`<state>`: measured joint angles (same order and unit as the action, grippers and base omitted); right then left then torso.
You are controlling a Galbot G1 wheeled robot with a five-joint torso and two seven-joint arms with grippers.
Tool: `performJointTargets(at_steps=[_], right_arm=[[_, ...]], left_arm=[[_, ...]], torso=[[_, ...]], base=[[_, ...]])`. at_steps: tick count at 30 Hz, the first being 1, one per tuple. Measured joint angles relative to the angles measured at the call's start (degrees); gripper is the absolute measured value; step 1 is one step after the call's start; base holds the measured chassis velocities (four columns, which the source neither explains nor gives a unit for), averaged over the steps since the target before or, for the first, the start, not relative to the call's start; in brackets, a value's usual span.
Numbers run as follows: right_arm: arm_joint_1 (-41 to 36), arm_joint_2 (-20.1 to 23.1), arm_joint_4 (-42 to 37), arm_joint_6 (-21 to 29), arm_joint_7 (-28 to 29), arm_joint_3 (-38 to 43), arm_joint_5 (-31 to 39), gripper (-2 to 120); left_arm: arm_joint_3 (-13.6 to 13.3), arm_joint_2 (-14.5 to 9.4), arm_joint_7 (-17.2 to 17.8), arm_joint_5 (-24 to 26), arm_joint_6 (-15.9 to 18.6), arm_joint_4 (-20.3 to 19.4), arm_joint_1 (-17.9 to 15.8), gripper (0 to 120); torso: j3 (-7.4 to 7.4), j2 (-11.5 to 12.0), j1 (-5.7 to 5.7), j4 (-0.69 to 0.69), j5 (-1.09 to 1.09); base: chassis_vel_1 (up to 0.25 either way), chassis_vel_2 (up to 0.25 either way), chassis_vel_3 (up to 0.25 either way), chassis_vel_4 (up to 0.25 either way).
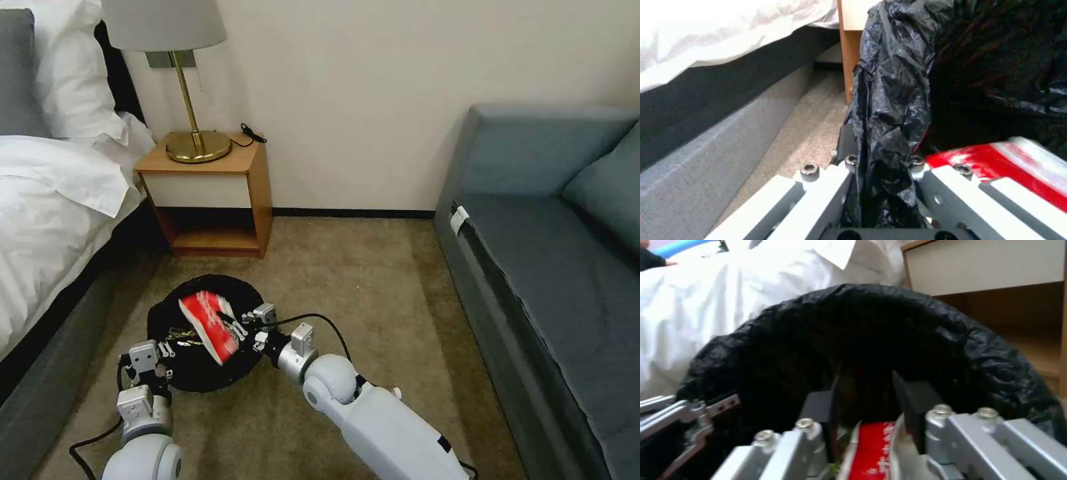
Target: Pick up the trash bin, then pick up the garbage on the floor and place it into the trash bin.
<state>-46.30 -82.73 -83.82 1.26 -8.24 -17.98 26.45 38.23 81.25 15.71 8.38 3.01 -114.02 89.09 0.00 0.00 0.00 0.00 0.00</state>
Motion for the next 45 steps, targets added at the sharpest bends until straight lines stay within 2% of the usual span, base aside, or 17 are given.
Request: performJointTargets(at_steps=[2,5,6,9,10,12,13,16,18,19,24,26,28,33,35,40,45], right_arm=[[0.14,-0.09,0.15,-0.04,0.41,-0.01,-0.07,39],[0.35,-0.06,0.13,-0.24,1.62,0.09,-0.09,54],[0.35,-0.06,0.13,-0.24,1.62,0.09,-0.09,54],[0.72,1.89,-1.57,1.42,2.34,0.23,-0.15,68],[0.72,1.89,-1.57,1.42,2.34,0.23,-0.15,68],[0.92,5.15,-3.9,5.2,2.1,0.13,-3.12,79],[0.92,5.15,-3.9,5.2,2.1,0.13,-3.12,79],[0.39,9.49,-6.32,11.02,1.09,0.11,-9.59,92],[0.24,10.24,-6.58,12.04,0.79,0.12,-10.62,96],[-0.08,12.23,-7.26,14.71,-0.5,0.23,-12.91,98],[-0.9,18.87,-9.85,19.66,-3.97,0.21,-15.69,100],[-1.13,19.85,-10.35,20.49,-4.25,0.16,-15.69,100],[-2.01,23.18,-12.03,22.48,-5.9,0.03,-16.3,100],[-2.94,27.42,-13.09,23.18,-9.88,-0.74,-20.02,100],[-3.12,27.76,-13.12,23.2,-10.24,-0.86,-20.37,100],[-5.04,29.89,-14.01,23.11,-15.37,-1.67,-24.38,100],[-5.57,30.35,-12.01,22.7,-16.88,-2.52,-27.23,100]], left_arm=[[-0.04,-0.02,-0.01,0.0,0.11,-0.02,-0.09,1],[-0.05,-0.08,-0.02,-0.06,0.29,0.02,-0.43,1],[-0.05,-0.08,-0.02,-0.06,0.29,0.02,-0.43,1],[0.32,-0.41,-0.02,-0.06,0.35,0.66,-0.79,1],[0.32,-0.41,-0.02,-0.06,0.35,0.66,-0.79,1],[0.92,-0.95,0.01,-0.02,0.34,1.22,-0.9,1],[0.92,-0.95,0.01,-0.02,0.34,1.22,-0.9,1],[1.45,-1.66,0.02,0.31,0.29,1.64,-0.9,1],[1.51,-1.75,0.02,0.35,0.29,1.7,-0.91,1],[1.56,-1.96,0.03,0.43,0.29,1.87,-0.96,1],[1.6,-2.28,0.04,0.49,0.29,2.53,-1.28,1],[1.6,-2.29,0.04,0.62,0.3,2.62,-1.31,1],[1.6,-2.28,0.23,1.74,0.52,2.78,-1.33,1],[1.96,-2.4,0.33,2.16,0.44,3.14,-1.03,1],[1.99,-2.39,0.33,2.17,0.42,3.18,-1.0,1],[1.85,-2.09,0.35,1.95,0.27,3.16,-0.66,1],[1.76,-2.01,0.36,1.77,0.28,2.45,-0.48,1]], torso=[[0.0,0.0,0.0,0.0,0.0],[0.0,0.0,0.0,0.0,0.0],[0.0,0.0,0.0,0.0,0.0],[0.0,0.0,0.0,0.0,-0.01],[0.0,0.0,0.0,0.0,-0.01],[0.0,0.0,0.0,0.0,-0.01],[0.0,0.0,0.0,0.0,-0.01],[0.0,0.0,0.0,0.0,-0.01],[0.0,0.0,0.0,0.0,-0.02],[0.0,0.0,0.0,0.0,-0.01],[0.0,0.0,0.0,0.01,-0.01],[0.0,0.0,0.0,0.01,-0.01],[0.0,0.0,0.0,0.01,-0.01],[0.0,0.0,0.0,0.0,-0.02],[0.0,0.0,0.0,0.0,-0.01],[0.0,0.0,0.0,0.0,0.0],[0.0,0.0,0.0,0.0,-0.01]], base=[[0.0,0.0,0.0,0.0],[0.0,0.0,0.0,0.0],[0.0,0.0,0.0,0.0],[0.0,0.0,0.0,0.0],[0.0,0.0,0.0,0.0],[0.0,0.0,0.0,0.0],[0.0,0.0,0.0,0.0],[0.0,0.0,0.0,0.0],[0.0,0.0,0.0,0.0],[0.0,0.0,0.0,0.0],[0.0,0.0,0.0,0.0],[0.0,0.0,0.0,0.0],[0.0,0.0,0.0,0.0],[0.0,0.0,0.0,0.0],[0.0,0.0,0.0,0.0],[0.0,0.0,0.0,0.0],[0.0,0.0,0.0,0.0]])
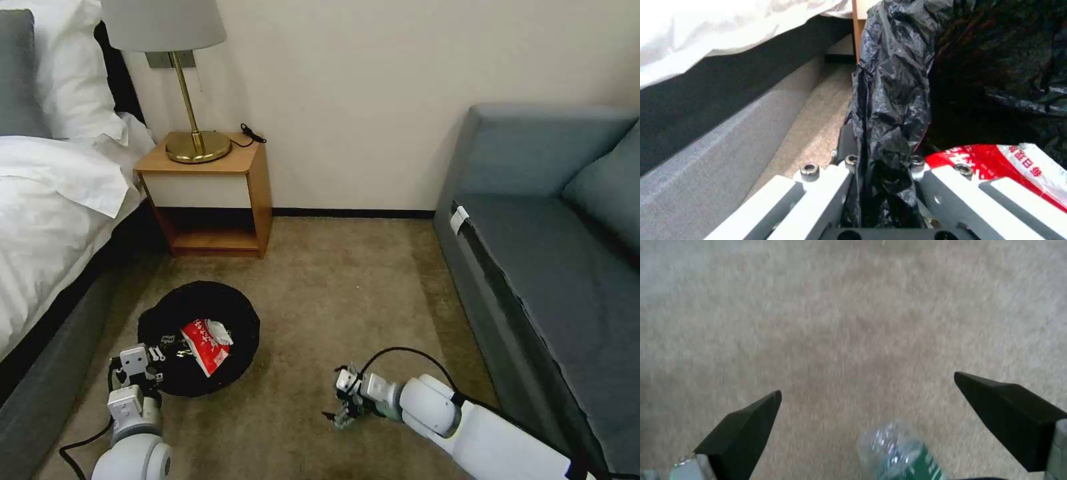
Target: Pick up the trash bin, then pick up the garbage on the floor and place it into the trash bin.
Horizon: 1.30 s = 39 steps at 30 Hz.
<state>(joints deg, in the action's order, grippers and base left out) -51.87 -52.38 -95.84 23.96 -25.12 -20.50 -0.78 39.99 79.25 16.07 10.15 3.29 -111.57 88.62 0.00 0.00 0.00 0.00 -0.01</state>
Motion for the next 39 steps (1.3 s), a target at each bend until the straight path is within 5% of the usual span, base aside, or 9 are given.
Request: performJointTargets(at_steps=[22,39], right_arm=[[1.63,-2.59,11.78,-1.61,-1.16,0.2,-4.84,96],[2.86,-3.97,15.21,-2.87,-2.27,1.17,-6.67,38]], left_arm=[[0.02,0.4,-0.04,-0.02,-0.21,-0.8,1.02,1],[-0.14,0.19,-0.16,-0.22,0.16,-1.48,0.88,1]], torso=[[-0.01,0.0,0.0,0.0,0.01],[-0.01,0.0,0.0,0.0,0.01]], base=[[0.0,0.0,0.0,0.0],[0.0,0.0,0.0,0.0]])
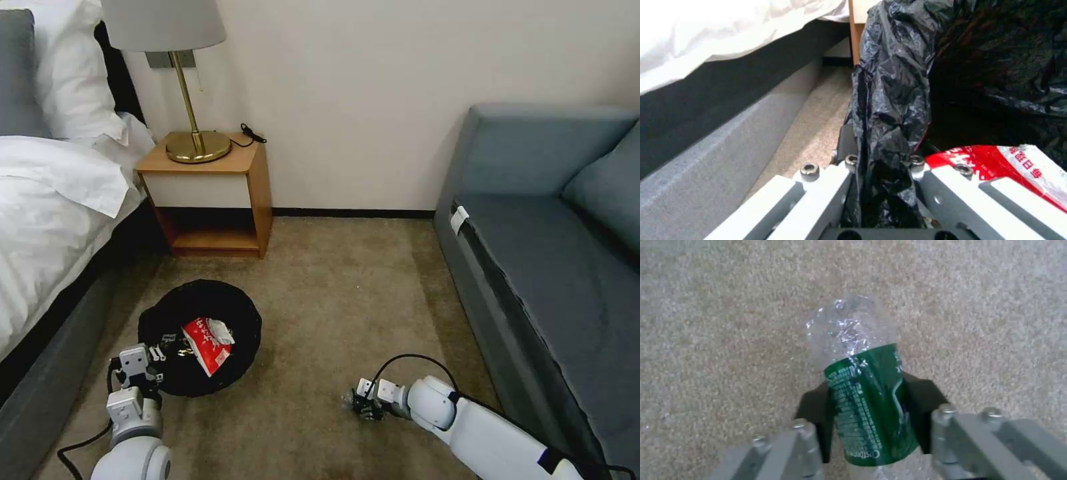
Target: Pick up the trash bin, then pick up the garbage on the floor and place it into the trash bin.
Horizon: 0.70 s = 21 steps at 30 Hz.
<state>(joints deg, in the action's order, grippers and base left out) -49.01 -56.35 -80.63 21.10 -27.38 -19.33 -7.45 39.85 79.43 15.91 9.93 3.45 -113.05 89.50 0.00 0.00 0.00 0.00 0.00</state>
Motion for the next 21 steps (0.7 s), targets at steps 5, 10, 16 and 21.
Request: performJointTargets(at_steps=[5,10,16,21], right_arm=[[-0.2,-0.48,-0.28,-0.39,0.0,1.57,0.65,25],[0.2,-1.33,-1.03,-0.61,0.03,3.98,2.23,25],[1.46,-2.94,-1.24,-1.66,0.67,6.63,3.87,25],[2.83,-6.53,-0.34,-5.77,6.12,8.43,10.32,25]], left_arm=[[-0.1,-0.03,-0.01,-0.08,0.21,-0.05,-0.15,1],[-0.1,-0.1,-0.02,-0.11,0.22,-0.05,-0.05,1],[-0.15,0.02,-0.04,-0.23,0.21,-0.18,0.07,1],[-0.35,0.31,-0.08,-0.51,-0.19,-0.11,0.33,1]], torso=[[0.01,0.0,0.0,0.0,0.0],[0.01,0.0,0.0,0.0,0.0],[0.01,0.0,0.0,0.0,0.0],[0.01,0.0,0.0,0.01,0.01]], base=[[0.0,0.0,0.0,0.0],[0.0,0.0,0.0,0.0],[0.0,0.0,0.0,0.0],[0.0,0.0,0.0,0.0]])
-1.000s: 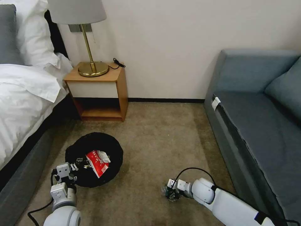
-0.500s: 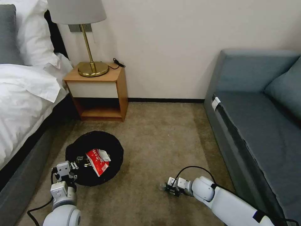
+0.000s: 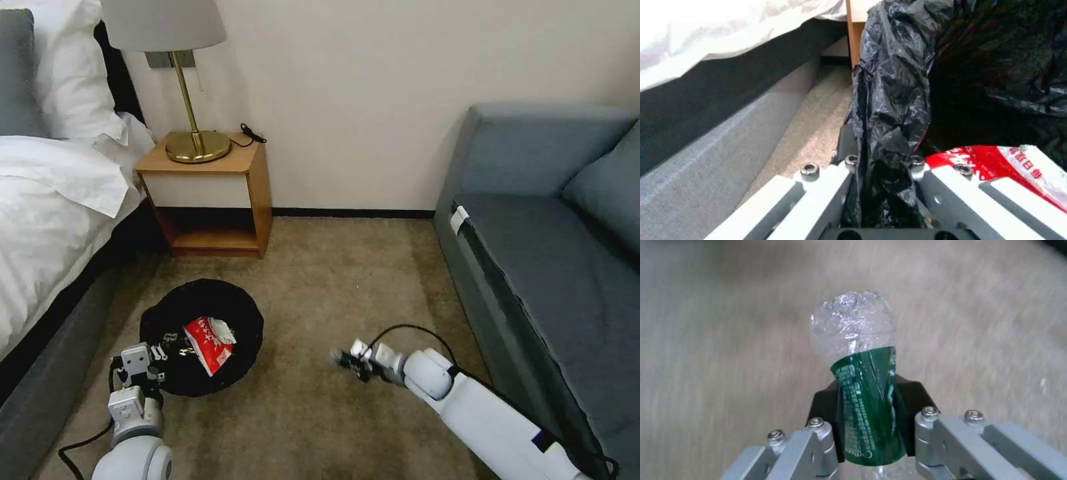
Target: Pick up the trash bin, then pick up the garbage on the floor and place it into the trash bin.
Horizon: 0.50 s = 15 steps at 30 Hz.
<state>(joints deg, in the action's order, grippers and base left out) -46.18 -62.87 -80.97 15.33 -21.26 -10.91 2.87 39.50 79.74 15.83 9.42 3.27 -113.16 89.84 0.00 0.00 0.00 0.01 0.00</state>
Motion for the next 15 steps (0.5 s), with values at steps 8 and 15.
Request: performJointTargets(at_steps=[8,15], right_arm=[[2.75,-8.49,0.69,-6.57,11.34,0.21,14.94,25],[3.32,-12.97,-1.79,-9.8,17.23,-0.31,29.54,25]], left_arm=[[-0.83,0.95,-0.03,-1.25,-0.45,0.46,-0.15,1],[-1.41,1.65,-0.04,-2.05,-0.53,0.45,-0.27,1]], torso=[[0.0,0.0,0.0,-0.02,0.01],[0.0,0.0,0.0,-0.01,0.02]], base=[[0.0,0.0,0.0,0.0],[0.0,0.0,0.0,0.0]])
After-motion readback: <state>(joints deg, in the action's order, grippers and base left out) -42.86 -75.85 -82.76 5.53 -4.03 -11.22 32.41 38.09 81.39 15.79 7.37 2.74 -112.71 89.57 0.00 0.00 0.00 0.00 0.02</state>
